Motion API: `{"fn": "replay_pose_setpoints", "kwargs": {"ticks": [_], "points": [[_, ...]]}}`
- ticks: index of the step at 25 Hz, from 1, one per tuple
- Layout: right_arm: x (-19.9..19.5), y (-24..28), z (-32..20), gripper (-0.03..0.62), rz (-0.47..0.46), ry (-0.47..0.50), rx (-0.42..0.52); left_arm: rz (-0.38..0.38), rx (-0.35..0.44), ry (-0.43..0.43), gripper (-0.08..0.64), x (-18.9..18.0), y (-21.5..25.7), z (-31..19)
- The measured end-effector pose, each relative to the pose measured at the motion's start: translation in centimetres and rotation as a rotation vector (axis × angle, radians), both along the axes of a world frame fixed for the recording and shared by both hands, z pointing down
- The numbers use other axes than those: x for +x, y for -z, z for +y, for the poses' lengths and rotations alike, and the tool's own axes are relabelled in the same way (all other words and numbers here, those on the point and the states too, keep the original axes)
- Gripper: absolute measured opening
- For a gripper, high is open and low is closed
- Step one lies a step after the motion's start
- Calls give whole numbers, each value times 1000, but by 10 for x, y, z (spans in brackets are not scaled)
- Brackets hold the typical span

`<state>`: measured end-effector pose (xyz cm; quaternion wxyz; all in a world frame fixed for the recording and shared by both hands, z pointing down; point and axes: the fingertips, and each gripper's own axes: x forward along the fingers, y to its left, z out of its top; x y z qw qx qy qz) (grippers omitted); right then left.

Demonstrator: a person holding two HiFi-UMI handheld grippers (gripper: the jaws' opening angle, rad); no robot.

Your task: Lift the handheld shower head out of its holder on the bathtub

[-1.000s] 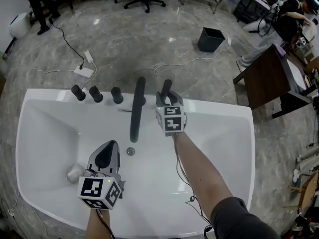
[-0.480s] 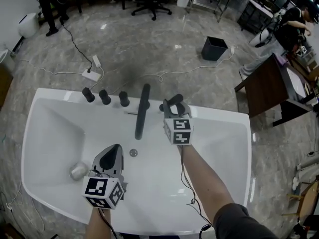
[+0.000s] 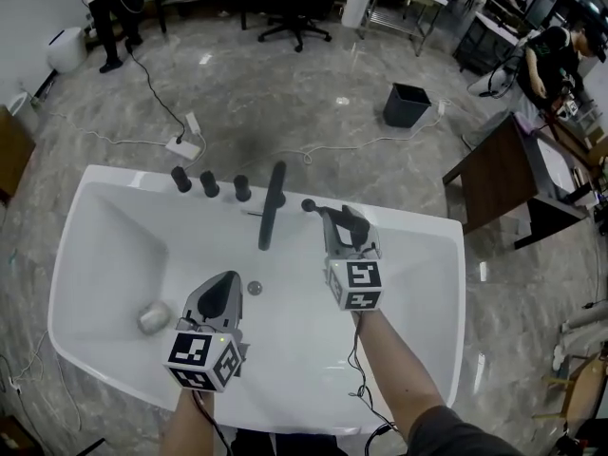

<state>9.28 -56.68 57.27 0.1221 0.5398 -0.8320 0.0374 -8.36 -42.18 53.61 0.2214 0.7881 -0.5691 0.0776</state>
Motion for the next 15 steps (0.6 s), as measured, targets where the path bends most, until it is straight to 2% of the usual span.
{"fn": "replay_pose_setpoints", "kwargs": {"ticks": [7,15], "points": [[13,53,70,141,-12,-20,40,10,13,-18,15,10,32,42],[11,102,145,141,-13,-15,105,50,77,-43,15,20,65,89]]}}
